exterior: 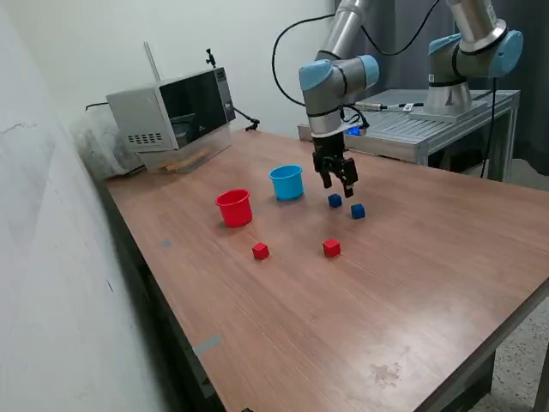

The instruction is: Place red objects in the red bin, and blue objects in the blue bin.

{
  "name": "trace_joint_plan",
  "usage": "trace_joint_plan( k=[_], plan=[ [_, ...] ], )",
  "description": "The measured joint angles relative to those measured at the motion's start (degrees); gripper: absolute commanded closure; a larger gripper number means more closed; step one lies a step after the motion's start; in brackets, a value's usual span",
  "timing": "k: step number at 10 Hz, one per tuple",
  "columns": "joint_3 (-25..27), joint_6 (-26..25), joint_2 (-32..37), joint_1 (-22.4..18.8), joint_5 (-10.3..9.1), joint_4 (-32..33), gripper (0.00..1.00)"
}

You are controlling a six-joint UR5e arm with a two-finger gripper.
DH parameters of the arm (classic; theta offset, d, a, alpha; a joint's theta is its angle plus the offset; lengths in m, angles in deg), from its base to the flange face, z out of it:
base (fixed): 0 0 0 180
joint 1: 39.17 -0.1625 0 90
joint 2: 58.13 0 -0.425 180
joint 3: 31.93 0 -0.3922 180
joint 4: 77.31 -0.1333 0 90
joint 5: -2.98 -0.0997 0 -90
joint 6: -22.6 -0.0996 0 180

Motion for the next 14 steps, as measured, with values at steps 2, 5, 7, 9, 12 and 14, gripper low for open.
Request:
trace_joint_plan(
  k=[2,5,7,9,12,14],
  plan=[
    [-0.04,0.0,-1.02,-0.01,0.0,0.53,0.0],
    [-0.6,0.0,-1.77,0.06,0.0,1.04,1.0],
    [-1.08,0.0,-1.89,0.15,0.05,1.1,1.0],
    [-1.2,0.0,-1.93,0.29,0.57,1.1,1.0],
    [-1.71,0.07,-1.59,0.72,2.33,1.04,1.0],
    [-1.95,0.2,0.93,1.07,2.75,0.56,1.0]
  ],
)
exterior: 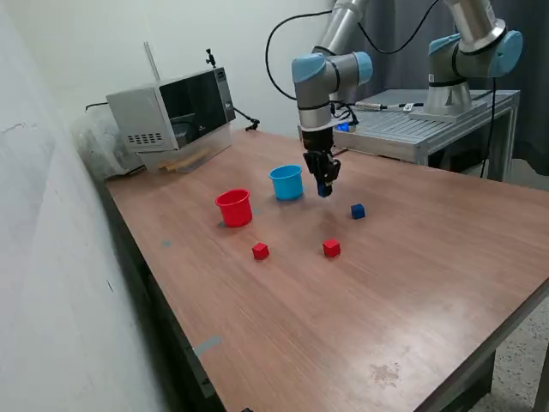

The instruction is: Place red objects in the red bin, and blue objects in the blue bin.

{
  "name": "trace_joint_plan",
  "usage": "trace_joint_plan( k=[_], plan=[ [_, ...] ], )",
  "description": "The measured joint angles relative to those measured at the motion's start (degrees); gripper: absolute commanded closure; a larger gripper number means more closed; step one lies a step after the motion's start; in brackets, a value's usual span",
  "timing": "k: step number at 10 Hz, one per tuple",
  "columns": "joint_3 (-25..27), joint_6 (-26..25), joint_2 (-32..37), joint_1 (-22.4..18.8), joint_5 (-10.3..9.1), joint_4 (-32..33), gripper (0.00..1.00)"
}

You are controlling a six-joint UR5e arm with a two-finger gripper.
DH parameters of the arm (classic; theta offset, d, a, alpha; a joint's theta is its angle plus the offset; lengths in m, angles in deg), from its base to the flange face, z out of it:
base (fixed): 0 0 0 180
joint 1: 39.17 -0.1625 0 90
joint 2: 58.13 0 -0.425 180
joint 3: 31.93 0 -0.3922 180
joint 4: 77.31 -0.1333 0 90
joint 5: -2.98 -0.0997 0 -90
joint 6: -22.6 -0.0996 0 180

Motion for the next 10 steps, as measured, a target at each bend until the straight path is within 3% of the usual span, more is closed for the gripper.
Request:
trace_joint_plan(
  k=[4,10],
  plan=[
    [-2.96,1.23,6.23,2.64,-0.11,-5.82,1.0],
    [-4.47,3.99,6.11,10.45,-0.13,-7.77,1.0]
  ],
)
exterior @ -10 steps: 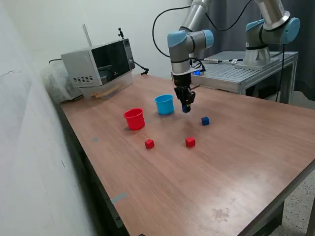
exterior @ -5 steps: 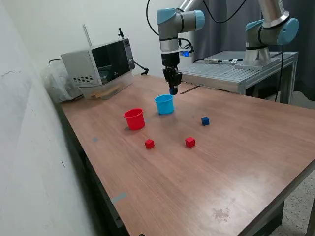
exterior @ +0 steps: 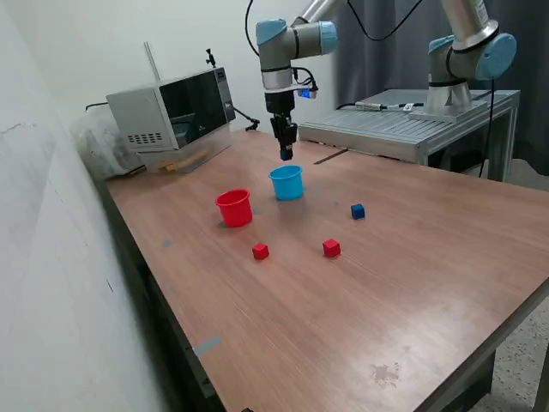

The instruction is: Place red objects in the red bin, and blue objects in the blue bin.

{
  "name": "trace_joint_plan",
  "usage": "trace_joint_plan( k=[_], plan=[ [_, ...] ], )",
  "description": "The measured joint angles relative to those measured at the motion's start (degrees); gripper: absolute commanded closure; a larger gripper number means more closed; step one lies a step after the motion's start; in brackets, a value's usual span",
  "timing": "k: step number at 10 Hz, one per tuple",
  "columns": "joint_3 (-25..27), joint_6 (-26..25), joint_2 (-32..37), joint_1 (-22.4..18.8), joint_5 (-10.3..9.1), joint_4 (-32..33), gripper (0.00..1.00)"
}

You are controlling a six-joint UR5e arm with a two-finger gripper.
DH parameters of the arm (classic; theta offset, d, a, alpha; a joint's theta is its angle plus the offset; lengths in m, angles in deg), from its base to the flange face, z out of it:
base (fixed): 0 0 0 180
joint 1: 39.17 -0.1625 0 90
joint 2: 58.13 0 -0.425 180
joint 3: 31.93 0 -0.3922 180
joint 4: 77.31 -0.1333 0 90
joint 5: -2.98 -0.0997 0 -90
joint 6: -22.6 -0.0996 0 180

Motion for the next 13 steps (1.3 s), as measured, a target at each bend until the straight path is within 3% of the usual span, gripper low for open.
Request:
trace_joint_plan(
  k=[1,6,8,10,13],
  plan=[
    [-0.03,0.12,-0.57,0.37,0.06,-0.15,0.0],
    [-0.92,0.25,-2.01,0.22,0.39,-0.49,0.0],
    [-0.33,-0.77,-0.16,-3.87,0.34,-1.2,0.0],
    [1.0,-6.34,1.77,-9.39,0.27,-2.98,0.0],
    [1.75,-15.37,2.61,-14.04,-1.43,-4.86,0.0]
  ],
)
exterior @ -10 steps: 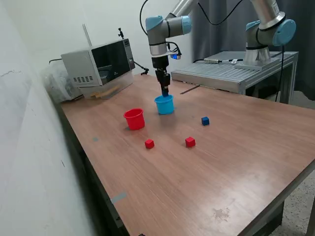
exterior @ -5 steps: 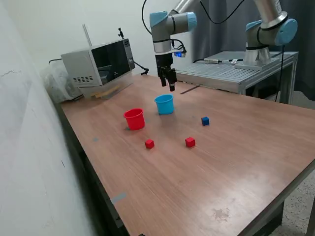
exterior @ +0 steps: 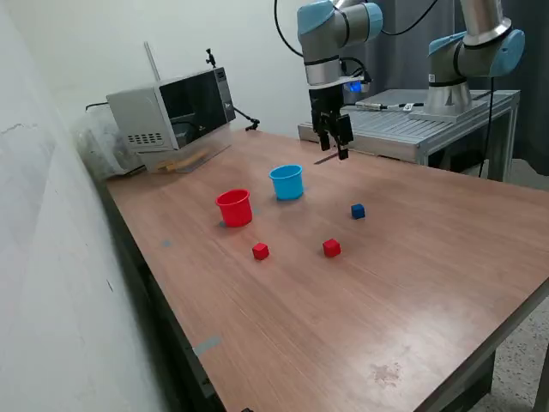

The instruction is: Place red objects in the red bin, and blue objects in the blue bin.

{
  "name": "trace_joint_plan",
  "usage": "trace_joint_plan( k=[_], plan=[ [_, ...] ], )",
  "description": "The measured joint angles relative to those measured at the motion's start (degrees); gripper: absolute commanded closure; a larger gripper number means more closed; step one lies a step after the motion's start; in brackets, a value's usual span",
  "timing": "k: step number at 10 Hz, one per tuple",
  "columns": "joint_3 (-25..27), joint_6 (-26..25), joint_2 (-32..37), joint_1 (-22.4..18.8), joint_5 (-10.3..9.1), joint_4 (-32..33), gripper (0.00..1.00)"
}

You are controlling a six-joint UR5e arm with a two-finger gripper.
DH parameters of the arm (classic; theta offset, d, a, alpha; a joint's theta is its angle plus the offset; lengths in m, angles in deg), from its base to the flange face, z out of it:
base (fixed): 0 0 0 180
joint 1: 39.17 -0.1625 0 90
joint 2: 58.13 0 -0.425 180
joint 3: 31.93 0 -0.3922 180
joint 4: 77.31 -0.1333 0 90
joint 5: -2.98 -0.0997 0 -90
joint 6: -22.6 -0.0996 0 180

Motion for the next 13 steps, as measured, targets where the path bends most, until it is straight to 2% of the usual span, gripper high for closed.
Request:
trace_joint_plan(
  k=[2,5,13],
  plan=[
    [0.0,-3.58,-0.31,-2.75,-1.8,-0.75,0.0],
    [-0.17,-4.71,-4.46,-5.94,-3.55,-0.98,0.0],
    [-2.39,-4.65,-13.53,-5.7,-3.43,7.54,0.0]
  ],
)
